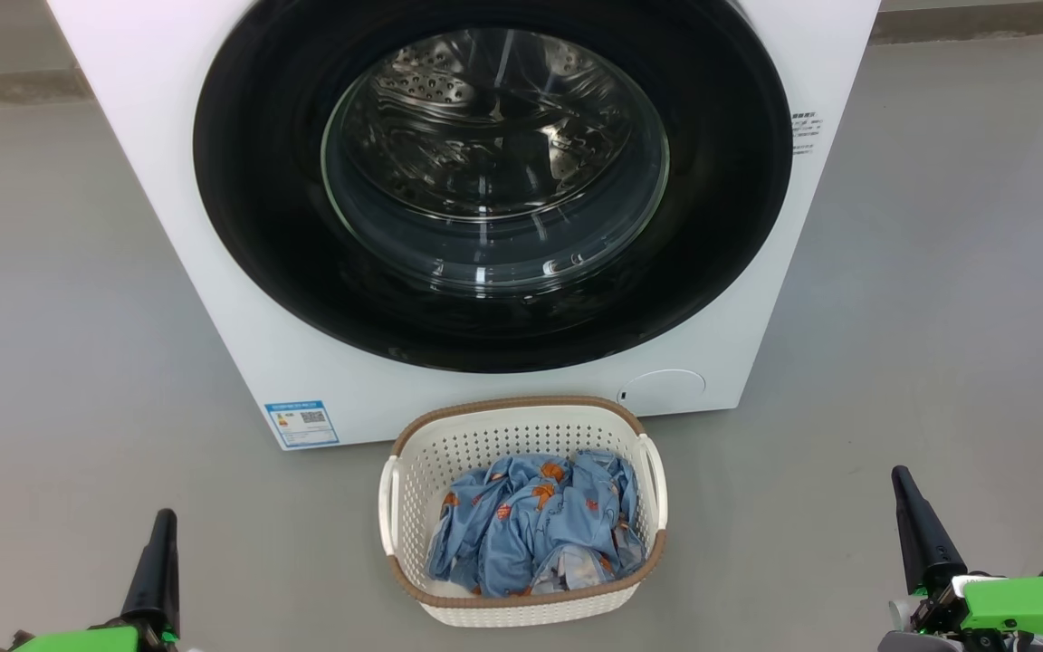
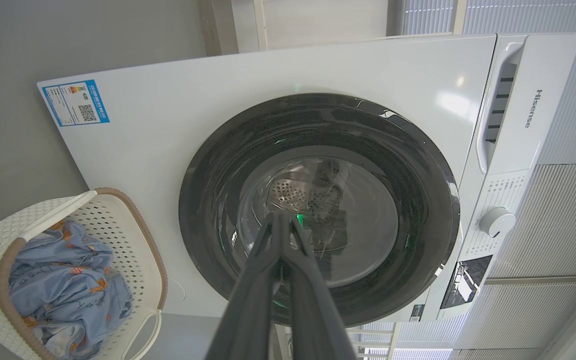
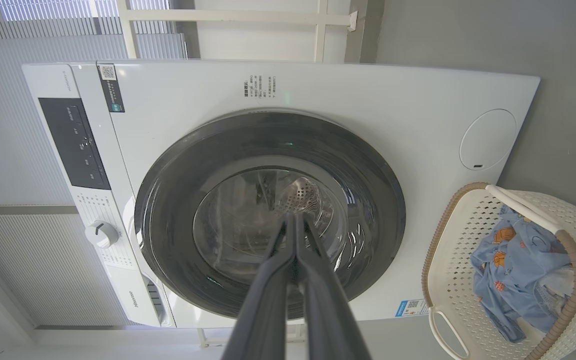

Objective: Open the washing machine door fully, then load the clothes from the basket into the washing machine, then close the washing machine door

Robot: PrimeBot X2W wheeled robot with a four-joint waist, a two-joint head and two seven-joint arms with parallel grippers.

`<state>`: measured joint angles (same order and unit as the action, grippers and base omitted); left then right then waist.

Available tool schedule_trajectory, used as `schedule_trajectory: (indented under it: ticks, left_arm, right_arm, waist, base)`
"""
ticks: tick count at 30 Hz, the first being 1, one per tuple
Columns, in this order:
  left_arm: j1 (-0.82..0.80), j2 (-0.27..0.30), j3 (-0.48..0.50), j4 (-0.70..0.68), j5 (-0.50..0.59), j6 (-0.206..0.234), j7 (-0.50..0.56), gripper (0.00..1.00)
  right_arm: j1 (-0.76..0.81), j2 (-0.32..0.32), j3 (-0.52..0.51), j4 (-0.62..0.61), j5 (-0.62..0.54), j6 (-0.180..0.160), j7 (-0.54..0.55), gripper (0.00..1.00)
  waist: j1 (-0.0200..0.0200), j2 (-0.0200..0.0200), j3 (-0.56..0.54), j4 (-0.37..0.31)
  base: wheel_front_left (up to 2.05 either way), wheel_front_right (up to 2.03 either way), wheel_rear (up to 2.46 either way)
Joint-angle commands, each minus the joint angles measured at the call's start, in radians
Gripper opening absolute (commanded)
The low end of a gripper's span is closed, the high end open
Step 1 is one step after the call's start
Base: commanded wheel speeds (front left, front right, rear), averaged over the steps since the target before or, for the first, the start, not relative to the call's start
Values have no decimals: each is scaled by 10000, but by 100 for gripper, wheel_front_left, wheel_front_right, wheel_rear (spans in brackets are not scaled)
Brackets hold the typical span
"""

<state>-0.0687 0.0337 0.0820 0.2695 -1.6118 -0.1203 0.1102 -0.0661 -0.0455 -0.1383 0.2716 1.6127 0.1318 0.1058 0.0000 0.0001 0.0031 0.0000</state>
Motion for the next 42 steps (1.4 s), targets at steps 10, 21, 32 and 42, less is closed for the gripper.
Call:
schedule_trajectory:
  ticks: [10,21,32,42]
  left_arm:
    - [-393,166,319,-247,32,-104,31,0]
    - [43,-40,-14,115,-1,17,-4,100]
    - [333,-162,-186,494,90,13,-233,100]
    - [347,-137,-276,474,279,4,-501,100]
  right_arm:
    - [-418,-47,247,-269,-40,-11,74,0]
    - [57,19,-2,126,-1,0,-17,100]
    - [357,136,64,468,-110,-1,-245,100]
    - [407,121,108,331,-366,-2,-508,100]
  waist:
    - [0,-1,0,0]
    - [0,-1,0,0]
    - [21,-1,-11,4]
    - [1,-1,18,14]
  base:
    - [0,0,0]
    - [0,0,0]
    - [0,0,0]
    - [0,0,0]
